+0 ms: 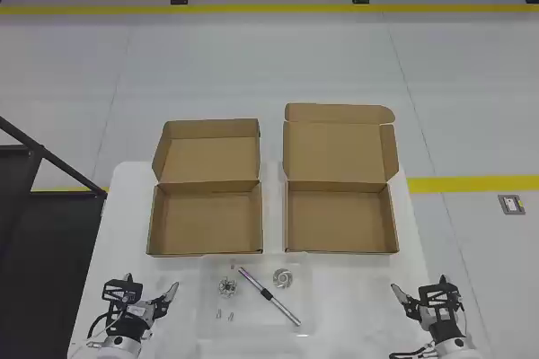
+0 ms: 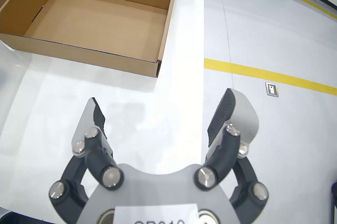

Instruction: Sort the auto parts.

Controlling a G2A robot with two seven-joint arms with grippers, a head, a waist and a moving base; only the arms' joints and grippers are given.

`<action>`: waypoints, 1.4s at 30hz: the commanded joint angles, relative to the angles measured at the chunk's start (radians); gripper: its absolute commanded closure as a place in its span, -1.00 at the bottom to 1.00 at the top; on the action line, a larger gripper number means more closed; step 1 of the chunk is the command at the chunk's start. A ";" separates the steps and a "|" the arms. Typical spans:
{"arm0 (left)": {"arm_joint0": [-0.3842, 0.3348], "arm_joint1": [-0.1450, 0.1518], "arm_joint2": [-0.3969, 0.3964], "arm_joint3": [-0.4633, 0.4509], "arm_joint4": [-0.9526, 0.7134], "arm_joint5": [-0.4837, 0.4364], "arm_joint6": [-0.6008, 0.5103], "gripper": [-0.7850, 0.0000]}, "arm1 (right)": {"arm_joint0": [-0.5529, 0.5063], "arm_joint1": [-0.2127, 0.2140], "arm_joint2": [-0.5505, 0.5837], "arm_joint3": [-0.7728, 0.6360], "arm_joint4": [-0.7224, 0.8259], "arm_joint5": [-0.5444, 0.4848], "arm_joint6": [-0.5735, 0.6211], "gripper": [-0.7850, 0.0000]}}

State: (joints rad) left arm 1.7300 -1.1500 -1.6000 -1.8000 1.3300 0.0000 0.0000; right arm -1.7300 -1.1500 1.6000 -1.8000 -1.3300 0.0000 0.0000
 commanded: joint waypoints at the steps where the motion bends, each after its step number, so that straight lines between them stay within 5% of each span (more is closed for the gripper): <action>1: 0.000 0.000 0.000 0.000 0.000 0.000 0.000 -1.00 | 0.000 0.000 0.000 0.000 0.000 0.000 0.000 -1.00; 23: 0.003 0.000 0.001 -0.010 -0.012 -0.029 0.023 -1.00 | -0.001 0.001 -0.002 -0.013 -0.022 -0.011 -0.020 -1.00; 31: 0.070 0.001 -0.098 -0.031 -0.170 -0.174 0.236 -1.00 | -0.145 0.015 0.018 -0.232 -0.225 -0.180 -0.235 -1.00; 36: 0.088 0.010 -0.160 -0.017 -0.264 -0.395 0.289 -1.00 | -0.123 0.031 -0.036 -0.356 -0.327 -0.453 -0.195 -1.00; 42: 0.090 0.010 -0.165 -0.017 -0.265 -0.407 0.290 -1.00 | -0.116 0.032 -0.038 -0.360 -0.333 -0.467 -0.189 -1.00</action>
State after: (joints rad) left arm 1.8198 -1.1395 -1.7647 -1.8170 1.0652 -0.4070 0.2903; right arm -1.8461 -1.1182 1.5622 -2.1599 -1.6631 -0.4701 -0.1884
